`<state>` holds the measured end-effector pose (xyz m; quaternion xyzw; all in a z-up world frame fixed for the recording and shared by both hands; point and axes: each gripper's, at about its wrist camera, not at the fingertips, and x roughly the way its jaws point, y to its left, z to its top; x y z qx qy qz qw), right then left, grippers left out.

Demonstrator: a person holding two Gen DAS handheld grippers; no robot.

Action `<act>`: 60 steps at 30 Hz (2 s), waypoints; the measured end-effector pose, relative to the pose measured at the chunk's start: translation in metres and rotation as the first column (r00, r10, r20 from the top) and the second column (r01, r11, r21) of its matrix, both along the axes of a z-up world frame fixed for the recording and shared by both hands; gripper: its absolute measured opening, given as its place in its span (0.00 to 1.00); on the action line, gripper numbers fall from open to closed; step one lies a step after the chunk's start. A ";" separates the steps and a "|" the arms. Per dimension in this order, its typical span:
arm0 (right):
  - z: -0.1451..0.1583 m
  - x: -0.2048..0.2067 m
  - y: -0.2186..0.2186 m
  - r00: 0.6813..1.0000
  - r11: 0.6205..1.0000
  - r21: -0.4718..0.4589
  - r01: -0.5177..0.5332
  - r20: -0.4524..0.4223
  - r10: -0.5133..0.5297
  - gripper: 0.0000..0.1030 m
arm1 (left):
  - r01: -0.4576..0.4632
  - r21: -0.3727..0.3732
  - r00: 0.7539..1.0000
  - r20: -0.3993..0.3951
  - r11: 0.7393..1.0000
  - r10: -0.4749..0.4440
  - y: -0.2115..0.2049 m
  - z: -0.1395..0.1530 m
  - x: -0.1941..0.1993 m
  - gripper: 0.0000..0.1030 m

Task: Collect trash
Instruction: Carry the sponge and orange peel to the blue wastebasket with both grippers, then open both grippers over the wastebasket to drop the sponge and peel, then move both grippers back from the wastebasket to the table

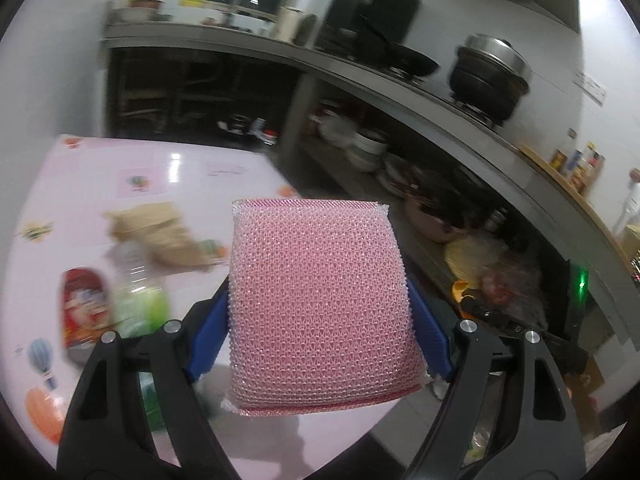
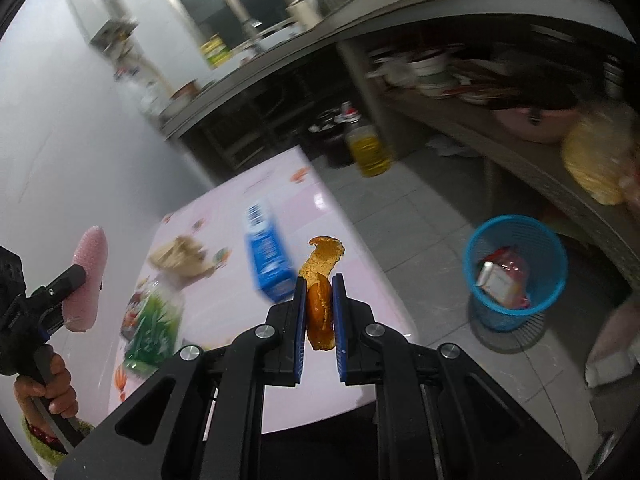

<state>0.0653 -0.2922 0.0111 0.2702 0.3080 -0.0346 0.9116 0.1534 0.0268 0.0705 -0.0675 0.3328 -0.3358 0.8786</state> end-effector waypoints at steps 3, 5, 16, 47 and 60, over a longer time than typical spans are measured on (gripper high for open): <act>-0.006 -0.015 -0.033 0.996 0.995 0.010 0.095 -0.002 -0.095 0.12 | 0.078 -0.009 0.997 -0.021 0.997 -0.078 -0.042 0.000 0.010 0.75; -0.011 -0.026 -0.055 0.988 0.988 0.016 0.153 -0.007 -0.153 0.12 | 0.127 -0.011 0.991 -0.038 0.992 -0.127 -0.071 -0.002 0.015 0.75; -0.084 -0.054 -0.155 0.918 0.913 0.129 0.387 -0.140 -0.370 0.12 | 0.344 0.053 0.913 -0.254 0.937 -0.321 -0.236 -0.062 0.049 0.75; -0.284 0.030 -0.269 0.776 0.854 0.046 0.518 -0.447 -0.446 0.38 | 0.464 0.159 0.837 -0.402 0.871 -0.372 -0.434 -0.149 0.090 0.82; -0.199 -0.006 -0.199 0.861 0.907 0.000 0.422 -0.312 -0.400 0.56 | 0.417 0.103 0.882 -0.285 0.903 -0.375 -0.338 -0.079 0.041 0.82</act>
